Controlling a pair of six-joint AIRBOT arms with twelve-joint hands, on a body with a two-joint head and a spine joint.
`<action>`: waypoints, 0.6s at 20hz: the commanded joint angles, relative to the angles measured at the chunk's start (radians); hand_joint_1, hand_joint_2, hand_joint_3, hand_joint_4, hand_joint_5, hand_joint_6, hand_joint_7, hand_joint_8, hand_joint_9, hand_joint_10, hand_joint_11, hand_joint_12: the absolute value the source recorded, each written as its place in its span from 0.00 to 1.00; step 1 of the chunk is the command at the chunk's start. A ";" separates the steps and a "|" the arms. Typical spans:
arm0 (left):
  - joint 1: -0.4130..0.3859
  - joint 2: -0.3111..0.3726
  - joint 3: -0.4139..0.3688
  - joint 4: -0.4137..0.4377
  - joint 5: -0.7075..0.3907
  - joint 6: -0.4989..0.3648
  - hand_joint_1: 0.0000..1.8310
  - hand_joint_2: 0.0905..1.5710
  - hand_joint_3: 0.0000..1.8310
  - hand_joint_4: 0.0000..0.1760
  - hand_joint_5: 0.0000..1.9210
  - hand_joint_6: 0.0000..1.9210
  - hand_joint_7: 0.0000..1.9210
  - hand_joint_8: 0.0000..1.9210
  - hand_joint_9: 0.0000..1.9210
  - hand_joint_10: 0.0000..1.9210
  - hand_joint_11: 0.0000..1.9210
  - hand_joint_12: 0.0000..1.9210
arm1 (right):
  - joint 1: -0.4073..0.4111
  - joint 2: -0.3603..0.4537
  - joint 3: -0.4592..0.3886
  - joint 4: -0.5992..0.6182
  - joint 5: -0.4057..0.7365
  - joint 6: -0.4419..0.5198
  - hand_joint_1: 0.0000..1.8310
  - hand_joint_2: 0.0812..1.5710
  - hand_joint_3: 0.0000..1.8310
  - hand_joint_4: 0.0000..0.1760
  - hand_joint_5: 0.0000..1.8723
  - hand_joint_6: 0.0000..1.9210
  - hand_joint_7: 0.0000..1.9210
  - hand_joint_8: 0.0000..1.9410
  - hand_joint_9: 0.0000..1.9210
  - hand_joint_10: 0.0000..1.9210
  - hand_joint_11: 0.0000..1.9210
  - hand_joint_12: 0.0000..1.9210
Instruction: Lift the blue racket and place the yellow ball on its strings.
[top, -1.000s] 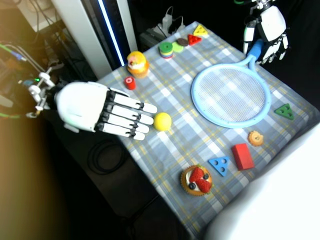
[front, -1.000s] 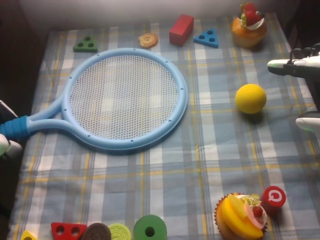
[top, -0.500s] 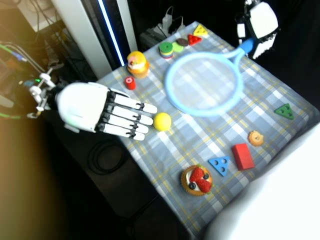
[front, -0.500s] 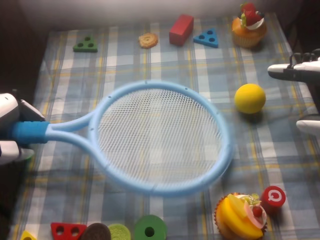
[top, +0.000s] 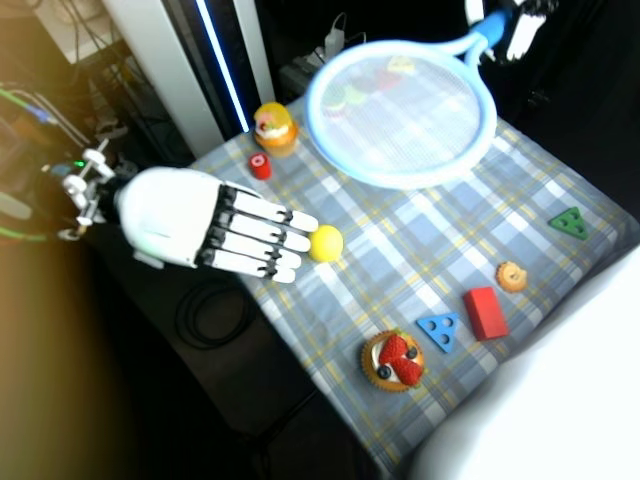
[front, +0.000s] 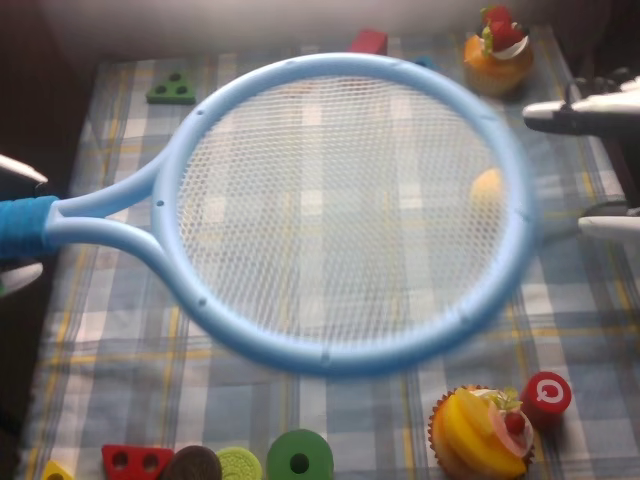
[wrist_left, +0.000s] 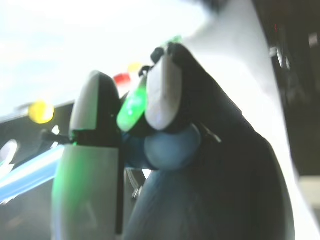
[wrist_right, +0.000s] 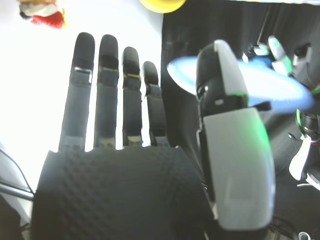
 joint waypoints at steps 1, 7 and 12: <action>-0.004 0.012 0.001 0.017 -0.160 -0.008 0.99 0.73 0.00 1.00 0.57 1.00 0.70 1.00 0.82 1.00 0.78 1.00 | 0.033 -0.012 0.014 -0.009 0.061 0.014 0.51 0.67 0.00 0.00 0.23 0.00 0.30 0.00 0.34 0.00 0.16 0.46; -0.004 0.010 0.001 0.019 -0.164 -0.008 1.00 0.72 0.00 1.00 0.54 1.00 0.70 1.00 0.83 1.00 0.81 1.00 | 0.186 -0.096 0.106 -0.201 -0.173 0.057 0.61 0.58 0.00 0.00 0.28 0.00 0.33 0.00 0.36 0.00 0.21 0.40; -0.004 -0.001 0.019 0.005 -0.132 -0.008 1.00 0.72 0.00 1.00 0.54 1.00 0.69 1.00 0.81 1.00 0.81 1.00 | 0.237 -0.148 0.152 -0.269 -0.276 0.057 0.75 0.63 0.00 0.00 0.55 0.18 0.59 0.27 0.61 0.40 0.45 0.62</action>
